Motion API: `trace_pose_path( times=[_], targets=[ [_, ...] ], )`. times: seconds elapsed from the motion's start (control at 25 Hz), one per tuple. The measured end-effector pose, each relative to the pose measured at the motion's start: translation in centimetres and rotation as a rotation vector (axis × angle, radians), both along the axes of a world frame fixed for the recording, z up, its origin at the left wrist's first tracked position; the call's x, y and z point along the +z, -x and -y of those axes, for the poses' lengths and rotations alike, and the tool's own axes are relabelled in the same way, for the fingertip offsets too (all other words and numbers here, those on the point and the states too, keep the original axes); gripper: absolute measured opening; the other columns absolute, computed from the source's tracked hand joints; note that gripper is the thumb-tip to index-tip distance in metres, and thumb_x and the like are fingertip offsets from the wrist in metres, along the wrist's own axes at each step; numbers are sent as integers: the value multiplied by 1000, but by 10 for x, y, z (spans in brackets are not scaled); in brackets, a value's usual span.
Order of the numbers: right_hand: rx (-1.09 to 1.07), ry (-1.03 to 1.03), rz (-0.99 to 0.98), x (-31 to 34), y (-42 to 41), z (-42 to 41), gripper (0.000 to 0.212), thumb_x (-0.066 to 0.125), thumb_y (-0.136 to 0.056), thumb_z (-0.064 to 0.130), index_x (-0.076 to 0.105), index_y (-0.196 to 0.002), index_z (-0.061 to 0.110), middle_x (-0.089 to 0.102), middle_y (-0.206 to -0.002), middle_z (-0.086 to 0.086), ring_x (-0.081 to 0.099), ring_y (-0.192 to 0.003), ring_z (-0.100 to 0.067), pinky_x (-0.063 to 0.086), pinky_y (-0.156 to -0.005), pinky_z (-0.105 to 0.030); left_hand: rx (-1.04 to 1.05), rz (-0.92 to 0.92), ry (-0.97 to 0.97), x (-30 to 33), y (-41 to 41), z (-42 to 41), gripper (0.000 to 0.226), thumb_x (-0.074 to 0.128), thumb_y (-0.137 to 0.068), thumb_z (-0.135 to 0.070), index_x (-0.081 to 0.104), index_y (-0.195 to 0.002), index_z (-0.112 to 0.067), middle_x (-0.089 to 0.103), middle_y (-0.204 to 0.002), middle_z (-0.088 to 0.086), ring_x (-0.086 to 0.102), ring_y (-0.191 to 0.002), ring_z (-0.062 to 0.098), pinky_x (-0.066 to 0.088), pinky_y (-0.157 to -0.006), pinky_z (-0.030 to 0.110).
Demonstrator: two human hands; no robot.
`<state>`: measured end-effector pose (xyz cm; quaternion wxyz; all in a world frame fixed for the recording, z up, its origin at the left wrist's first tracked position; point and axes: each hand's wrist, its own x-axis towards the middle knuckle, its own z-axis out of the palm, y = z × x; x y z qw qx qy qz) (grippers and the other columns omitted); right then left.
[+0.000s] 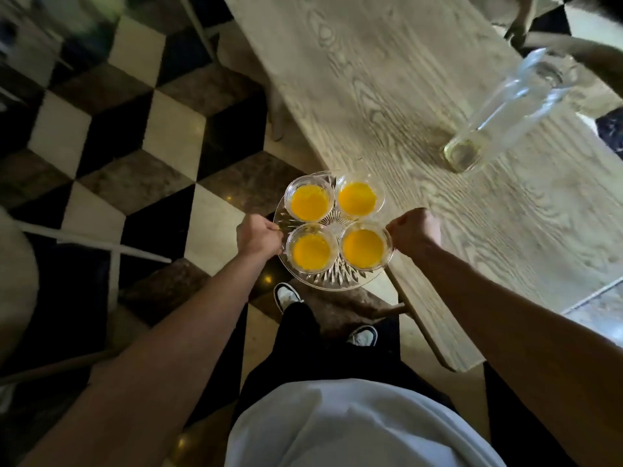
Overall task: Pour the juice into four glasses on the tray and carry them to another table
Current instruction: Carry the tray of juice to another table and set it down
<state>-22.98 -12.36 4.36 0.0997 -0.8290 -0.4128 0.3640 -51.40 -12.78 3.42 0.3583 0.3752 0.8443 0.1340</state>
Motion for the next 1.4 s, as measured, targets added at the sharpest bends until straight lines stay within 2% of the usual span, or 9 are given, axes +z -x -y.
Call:
trace_pose_path(
  times=[0.16, 0.28, 0.36, 0.48, 0.72, 0.92, 1.08, 1.32, 1.4],
  targets=[
    [77, -23, 39, 0, 57, -37, 18, 62, -78, 12, 78, -77, 2, 75, -72, -14, 73, -71, -26, 64, -68, -38, 48, -43, -28, -4, 54, -10, 9, 72, -90, -7, 76, -82, -8, 75, -72, 4, 73, -61, 15, 64, -61, 31],
    [119, -52, 59, -9, 95, -61, 17, 64, -79, 15, 76, -73, 4, 67, -59, -6, 63, -54, -16, 56, -58, -25, 80, -37, -34, -7, 91, -22, 12, 70, -93, -7, 76, -82, -6, 73, -67, 5, 71, -54, 15, 63, -57, 29],
    [139, -47, 52, -15, 119, -76, 16, 64, -79, 14, 75, -72, 6, 60, -53, 1, 54, -46, -5, 43, -44, -14, 89, -29, -16, -7, 114, -30, 11, 70, -91, -4, 77, -83, -4, 75, -72, 10, 75, -65, 22, 66, -65, 35],
    [184, -58, 77, -21, 157, -100, 18, 62, -81, 15, 74, -70, 5, 57, -53, -1, 53, -48, -10, 32, -44, -16, 123, 15, -9, -10, 150, -44, 15, 67, -92, 0, 77, -81, -2, 77, -78, 14, 78, -72, 26, 67, -67, 42],
    [329, -19, 111, -26, 221, -151, 20, 69, -82, 25, 81, -90, 10, 75, -90, -14, 69, -83, -30, 46, -66, -25, 211, 81, -36, -13, 211, -68, 26, 62, -87, 7, 74, -67, -5, 75, -70, 16, 77, -71, 32, 67, -71, 48],
    [322, -78, 54, -27, 275, -194, 10, 71, -79, 20, 75, -74, 12, 68, -74, -4, 61, -71, -21, 43, -68, -21, 352, 94, -60, -18, 258, -92, 31, 70, -89, 3, 69, -65, -17, 72, -72, 5, 77, -68, 24, 68, -69, 43],
    [369, -70, 32, -28, 310, -235, 30, 74, -77, 20, 60, -51, 20, 55, -55, 9, 57, -62, -16, 42, -65, -21, 403, 72, -43, -21, 289, -120, 30, 69, -88, 3, 70, -65, -16, 74, -71, 7, 77, -63, 22, 68, -66, 41],
    [489, -86, 35, -34, 358, -313, 24, 77, -80, 24, 67, -59, 19, 58, -57, 7, 55, -54, -7, 42, -61, -17, 465, 0, -13, -20, 328, -179, 34, 71, -89, -2, 66, -63, -23, 73, -71, 1, 75, -64, 17, 66, -66, 35],
    [534, -103, 40, -32, 372, -342, 11, 75, -81, 22, 74, -74, 14, 65, -65, 1, 63, -63, -16, 45, -65, -22, 466, 10, -10, -19, 339, -202, 33, 74, -89, -6, 68, -62, -25, 74, -74, 1, 76, -72, 20, 67, -72, 38]
  ],
)
